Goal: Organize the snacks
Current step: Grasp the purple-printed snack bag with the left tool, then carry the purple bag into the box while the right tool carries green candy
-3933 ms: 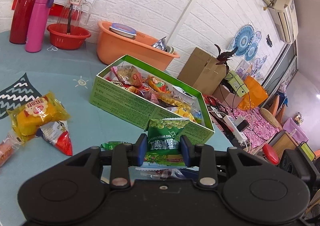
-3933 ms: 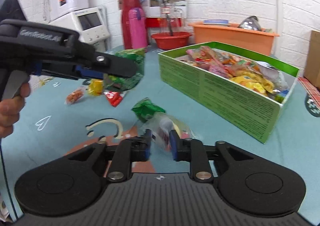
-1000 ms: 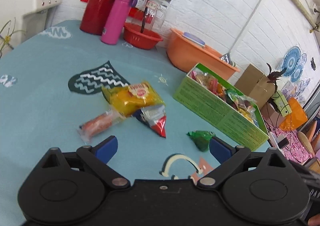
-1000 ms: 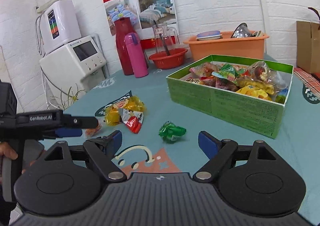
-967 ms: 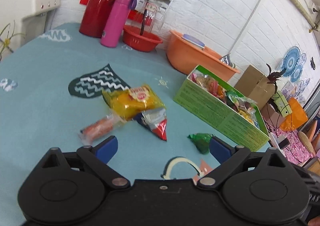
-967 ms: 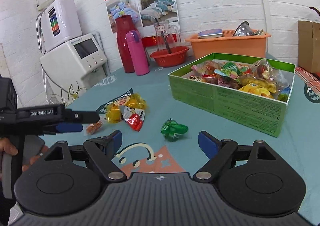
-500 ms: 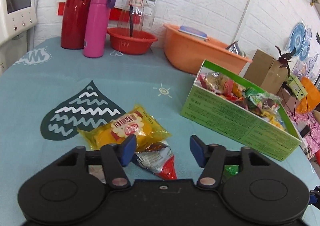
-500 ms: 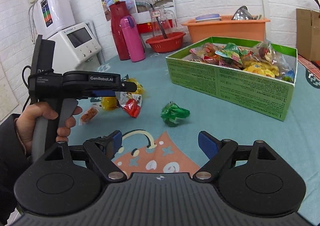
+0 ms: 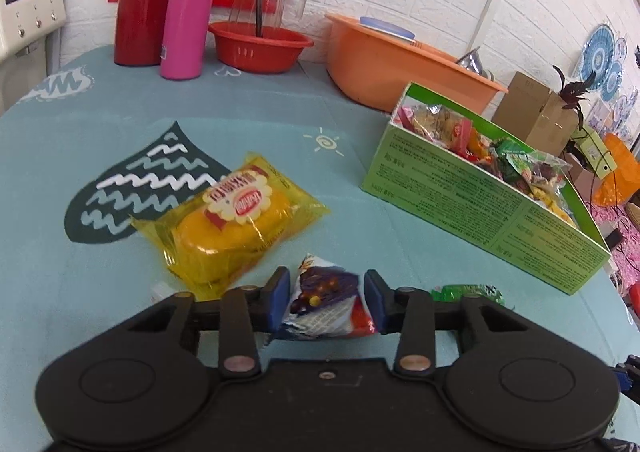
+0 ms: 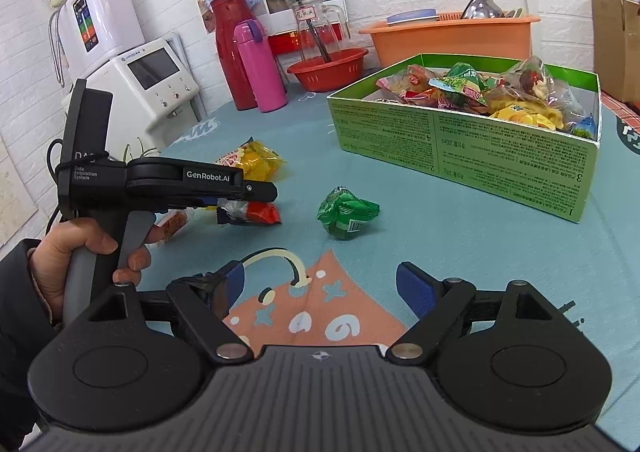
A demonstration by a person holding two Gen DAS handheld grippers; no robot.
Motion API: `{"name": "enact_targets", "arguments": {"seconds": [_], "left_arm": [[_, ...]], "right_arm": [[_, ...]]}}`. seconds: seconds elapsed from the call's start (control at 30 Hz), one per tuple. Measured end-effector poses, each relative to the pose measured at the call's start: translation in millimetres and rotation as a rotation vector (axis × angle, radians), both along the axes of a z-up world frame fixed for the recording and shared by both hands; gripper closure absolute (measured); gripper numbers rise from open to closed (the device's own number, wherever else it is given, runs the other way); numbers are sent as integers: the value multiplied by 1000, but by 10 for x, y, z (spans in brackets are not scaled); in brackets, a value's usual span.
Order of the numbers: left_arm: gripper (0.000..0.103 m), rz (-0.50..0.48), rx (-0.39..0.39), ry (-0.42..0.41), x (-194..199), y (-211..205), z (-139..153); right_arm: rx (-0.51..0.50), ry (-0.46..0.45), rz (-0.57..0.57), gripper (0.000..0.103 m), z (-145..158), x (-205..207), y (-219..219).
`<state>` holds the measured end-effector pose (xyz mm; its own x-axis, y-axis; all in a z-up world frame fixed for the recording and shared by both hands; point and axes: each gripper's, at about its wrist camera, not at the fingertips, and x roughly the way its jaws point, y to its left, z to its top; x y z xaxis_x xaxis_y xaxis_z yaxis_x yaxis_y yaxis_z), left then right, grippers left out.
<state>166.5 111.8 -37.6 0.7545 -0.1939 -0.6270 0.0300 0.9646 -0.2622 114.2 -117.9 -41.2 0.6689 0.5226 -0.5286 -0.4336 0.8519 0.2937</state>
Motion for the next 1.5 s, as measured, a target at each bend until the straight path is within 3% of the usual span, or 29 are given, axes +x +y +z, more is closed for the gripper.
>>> {"name": "enact_targets", "arguments": {"seconds": [0.13, 0.33, 0.4, 0.47, 0.6, 0.63, 0.67, 0.9, 1.23, 1.27, 1.3, 1.5], "left_arm": [[63, -17, 1, 7, -72, -38, -23], [61, -92, -66, 22, -412, -105, -34], [53, -101, -94, 17, -546, -111, -36], [30, -88, -107, -6, -664, -91, -13], [15, -71, -132, -51, -815, -4, 55], [4, -64, -141, -61, -846, 17, 65], [0, -55, -146, -69, -879, 31, 66], [0, -74, -129, -66, -805, -49, 45], [26, -97, -94, -23, -641, -151, -69], [34, -95, -92, -22, -630, -154, -71], [36, -93, -90, -20, -617, -157, -72], [40, -70, -110, -15, -628, -156, -89]], "right_arm": [[0, 8, 3, 0, -12, -14, -3], [-10, 6, 14, 0, -28, -31, -21], [-14, 10, 14, 0, -47, -22, -18], [-21, 15, 10, 0, -69, -3, -10], [-27, 10, -1, 0, -81, 40, -2], [-28, 2, -3, 0, -76, 52, -6], [-33, -7, -5, 0, -67, 73, -9], [-65, -58, -10, 0, -11, 411, 48], [-169, -62, 62, 0, -151, 776, 287], [-178, -57, 65, 11, -179, 786, 295], [-186, -56, 71, 32, -202, 789, 303], [-189, -94, 84, 39, -167, 653, 248]]}}
